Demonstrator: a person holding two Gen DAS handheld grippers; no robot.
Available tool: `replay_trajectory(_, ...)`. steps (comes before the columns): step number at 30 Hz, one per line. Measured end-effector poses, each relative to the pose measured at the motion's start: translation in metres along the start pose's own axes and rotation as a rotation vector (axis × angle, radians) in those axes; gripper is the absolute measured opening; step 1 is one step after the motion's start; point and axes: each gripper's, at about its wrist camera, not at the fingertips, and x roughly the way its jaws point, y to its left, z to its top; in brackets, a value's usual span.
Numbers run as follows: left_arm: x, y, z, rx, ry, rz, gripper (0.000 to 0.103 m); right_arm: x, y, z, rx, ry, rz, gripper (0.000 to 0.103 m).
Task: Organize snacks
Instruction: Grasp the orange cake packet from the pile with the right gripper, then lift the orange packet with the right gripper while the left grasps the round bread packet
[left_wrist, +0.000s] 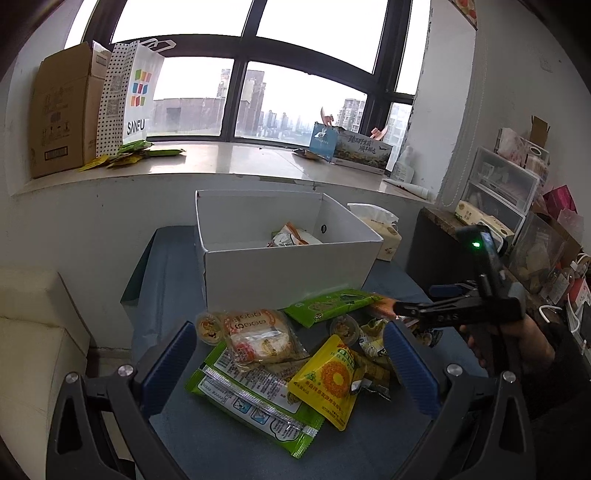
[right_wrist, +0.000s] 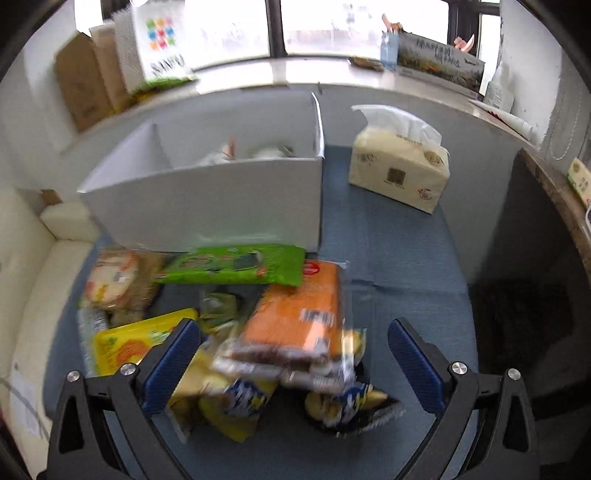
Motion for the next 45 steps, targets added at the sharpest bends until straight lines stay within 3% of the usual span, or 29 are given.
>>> replay_trajectory(5, 0.002, 0.003, -0.004, -0.003, 0.011, 0.011, 0.103, 0.048, 0.01, 0.02, -0.04, 0.13, -0.016, 0.103)
replay_trajectory(7, 0.003, 0.003, -0.006, 0.0, 0.016, 0.011, 0.103, 0.061, 0.011, 0.021, -0.047, 0.166, -0.01, 0.093)
replay_trajectory(8, 0.005, 0.003, -0.007, 0.001, 0.021, 0.013, 0.103, 0.065, 0.01, 0.021, -0.047, 0.177, -0.018, 0.083)
replay_trajectory(15, 0.012, 0.004, -0.012, 0.0, 0.044, 0.011, 0.103, 0.054, 0.002, 0.02, -0.044, 0.177, 0.027, 0.058)
replay_trajectory(20, 0.015, 0.004, -0.012, 0.0, 0.05, 0.01, 0.103, 0.017, -0.012, 0.005, -0.003, 0.092, 0.046, 0.057)
replay_trajectory(25, 0.031, -0.007, -0.012, 0.04, 0.077, -0.004, 0.103, -0.038, -0.031, -0.016, 0.051, -0.048, 0.086, 0.057)
replay_trajectory(32, 0.065, -0.005, -0.013, 0.067, 0.152, 0.021, 0.103, -0.093, -0.045, -0.03, 0.106, -0.167, 0.159, 0.057)
replay_trajectory(38, 0.12, 0.015, -0.013, -0.005, 0.282, 0.09, 0.103, -0.108, -0.042, -0.05, 0.109, -0.182, 0.197, 0.057)
replay_trajectory(45, 0.181, 0.008, -0.021, 0.033, 0.406, 0.245, 0.102, -0.098, -0.033, -0.051, 0.098, -0.164, 0.204, 0.057)
